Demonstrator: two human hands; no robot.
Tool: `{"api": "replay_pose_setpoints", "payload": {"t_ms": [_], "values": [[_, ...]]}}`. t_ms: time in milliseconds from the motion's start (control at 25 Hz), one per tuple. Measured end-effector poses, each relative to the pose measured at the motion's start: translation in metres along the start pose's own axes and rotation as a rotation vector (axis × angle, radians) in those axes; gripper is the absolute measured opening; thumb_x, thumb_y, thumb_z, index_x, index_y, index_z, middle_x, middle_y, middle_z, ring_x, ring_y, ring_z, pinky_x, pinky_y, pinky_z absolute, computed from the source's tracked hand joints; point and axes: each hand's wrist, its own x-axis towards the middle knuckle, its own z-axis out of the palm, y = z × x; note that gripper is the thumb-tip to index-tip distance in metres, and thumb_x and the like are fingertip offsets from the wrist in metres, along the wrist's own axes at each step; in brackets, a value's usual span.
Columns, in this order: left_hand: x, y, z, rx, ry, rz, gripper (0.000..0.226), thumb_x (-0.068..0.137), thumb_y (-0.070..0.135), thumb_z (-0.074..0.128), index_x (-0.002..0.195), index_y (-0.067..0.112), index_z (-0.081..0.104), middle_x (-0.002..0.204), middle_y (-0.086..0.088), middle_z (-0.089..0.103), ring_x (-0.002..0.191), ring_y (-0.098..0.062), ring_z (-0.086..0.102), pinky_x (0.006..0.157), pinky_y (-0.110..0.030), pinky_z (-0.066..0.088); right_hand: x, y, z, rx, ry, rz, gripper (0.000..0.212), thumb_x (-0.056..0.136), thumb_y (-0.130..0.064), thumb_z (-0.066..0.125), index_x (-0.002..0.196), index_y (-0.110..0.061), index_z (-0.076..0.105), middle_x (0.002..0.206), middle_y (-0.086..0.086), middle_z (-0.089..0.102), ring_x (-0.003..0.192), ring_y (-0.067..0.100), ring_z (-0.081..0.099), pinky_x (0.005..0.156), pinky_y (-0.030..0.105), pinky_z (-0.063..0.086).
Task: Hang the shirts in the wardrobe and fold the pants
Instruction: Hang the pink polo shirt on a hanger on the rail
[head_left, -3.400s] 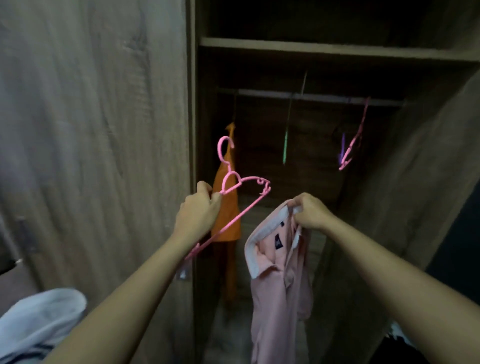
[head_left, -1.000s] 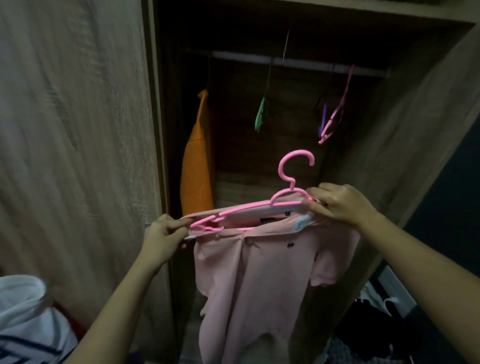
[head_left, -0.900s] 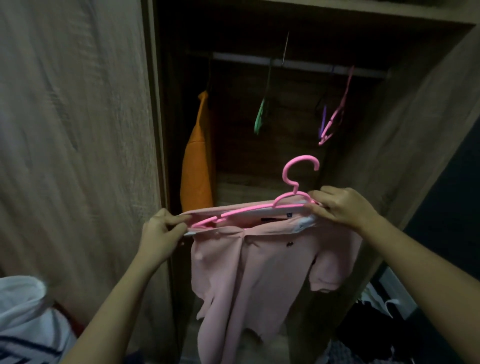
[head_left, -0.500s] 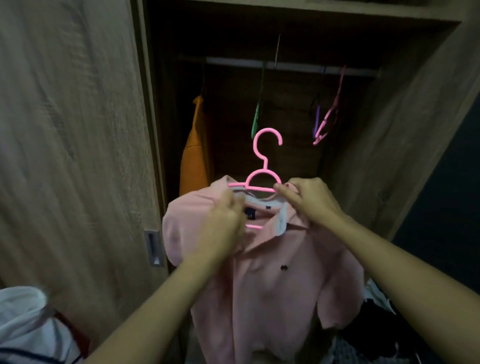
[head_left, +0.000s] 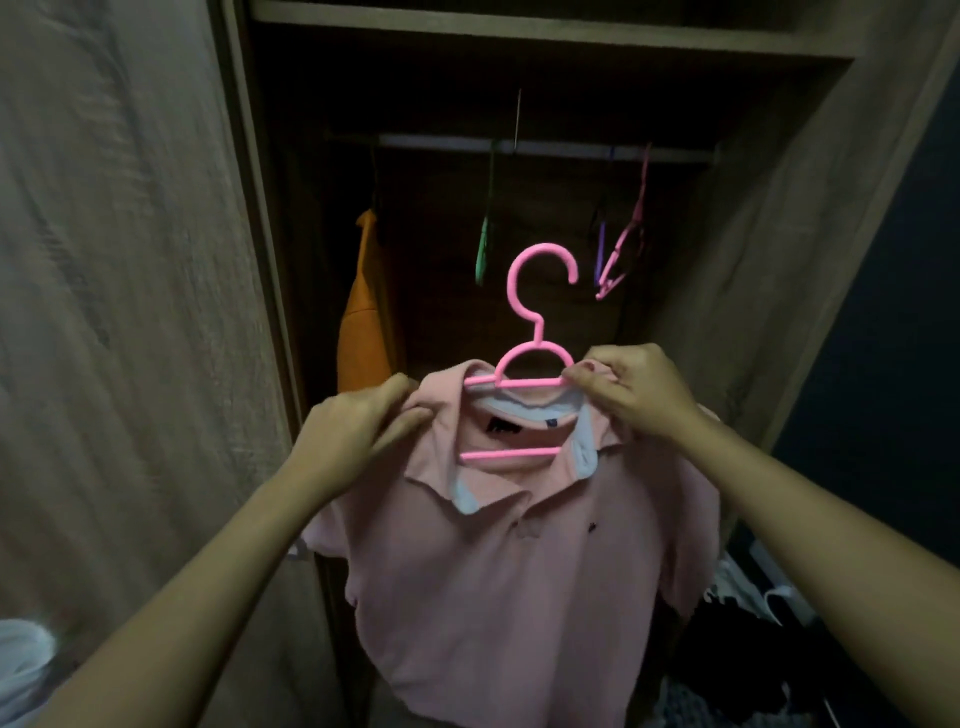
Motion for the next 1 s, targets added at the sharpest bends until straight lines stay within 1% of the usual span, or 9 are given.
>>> {"api": "replay_pose_setpoints", "payload": {"t_ms": [80,120,240,360,520,640,760,880,1000], "values": [[-0.002,-0.01,-0.003,-0.121,0.059,-0.015,0.037,0.088,0.064,0.031,0.076,0.031,0.039,0.057,0.007,0.044,0.056,-0.022,0.057,0.051,-0.031,0.033,0.002,-0.003,-0.008,-0.102,-0.026,-0.039,0.054,0.076,-0.066,0.039,0.077,-0.019,0.067,0.067,-0.002,0.064,0.061,0.014,0.054,0.055,0.031,0.04],[-0.003,-0.015,-0.005,-0.175,0.089,-0.042,0.036,0.087,0.06,0.036,0.074,0.027,0.043,0.056,0.006,0.045,0.055,-0.019,0.055,0.051,-0.034,0.035,0.004,-0.002,-0.012,-0.138,-0.026,-0.042,0.055,0.076,-0.067,0.038,0.08,-0.02,0.066,0.07,-0.002,0.064,0.063,0.014,0.054,0.055,0.03,0.04],[-0.003,-0.03,-0.014,-0.283,0.146,-0.102,0.04,0.086,0.054,0.041,0.08,0.022,0.065,0.068,0.001,0.062,0.066,-0.011,0.057,0.057,-0.025,0.041,0.008,0.013,-0.028,-0.062,-0.015,0.058,0.05,0.075,-0.069,0.039,0.093,-0.029,0.065,0.081,-0.007,0.066,0.072,0.015,0.061,0.065,0.036,0.051],[0.0,-0.03,-0.028,-0.405,0.159,-0.132,0.023,0.086,0.052,0.045,0.08,0.038,0.062,0.08,0.014,0.063,0.065,-0.004,0.058,0.053,-0.012,0.039,0.003,0.024,-0.036,-0.01,-0.135,0.127,0.041,0.081,-0.064,0.039,0.105,-0.037,0.058,0.095,-0.011,0.065,0.088,0.016,0.064,0.079,0.045,0.053],[0.014,-0.019,-0.042,-0.452,0.089,-0.129,0.02,0.084,0.055,0.046,0.091,0.047,0.063,0.085,0.028,0.067,0.076,-0.002,0.064,0.063,-0.02,0.05,0.001,0.009,-0.03,-0.227,-0.043,-0.019,0.027,0.084,-0.049,0.042,0.092,-0.028,0.058,0.081,-0.004,0.065,0.076,0.022,0.062,0.064,0.036,0.048],[0.022,-0.024,-0.054,-0.438,0.089,-0.129,0.022,0.083,0.058,0.045,0.083,0.05,0.066,0.09,0.016,0.068,0.079,-0.008,0.065,0.067,-0.026,0.05,0.004,0.009,-0.032,-0.05,0.071,0.039,0.031,0.08,-0.054,0.042,0.085,-0.028,0.057,0.071,-0.003,0.062,0.068,0.022,0.059,0.061,0.04,0.049],[0.02,-0.039,-0.059,-0.455,0.036,-0.138,0.029,0.08,0.069,0.043,0.081,0.052,0.066,0.083,0.013,0.068,0.075,-0.01,0.065,0.062,-0.022,0.049,0.009,0.015,-0.035,0.064,0.046,0.087,0.035,0.078,-0.057,0.044,0.096,-0.032,0.061,0.081,-0.006,0.067,0.078,0.02,0.062,0.071,0.048,0.051],[0.011,-0.041,-0.053,-0.409,-0.028,-0.13,0.024,0.075,0.067,0.05,0.089,0.054,0.064,0.085,0.024,0.068,0.083,0.004,0.063,0.066,-0.008,0.046,0.006,0.013,-0.033,0.084,0.049,0.109,0.033,0.077,-0.058,0.046,0.097,-0.037,0.062,0.085,-0.008,0.068,0.082,0.018,0.064,0.074,0.05,0.052],[0.008,-0.041,-0.049,-0.328,0.051,-0.102,0.032,0.074,0.066,0.053,0.073,0.035,0.06,0.068,0.009,0.06,0.062,-0.006,0.056,0.051,-0.014,0.038,0.005,0.008,-0.037,0.078,0.08,0.124,0.033,0.078,-0.058,0.049,0.1,-0.037,0.063,0.088,-0.013,0.069,0.084,0.013,0.064,0.074,0.046,0.053]]}}
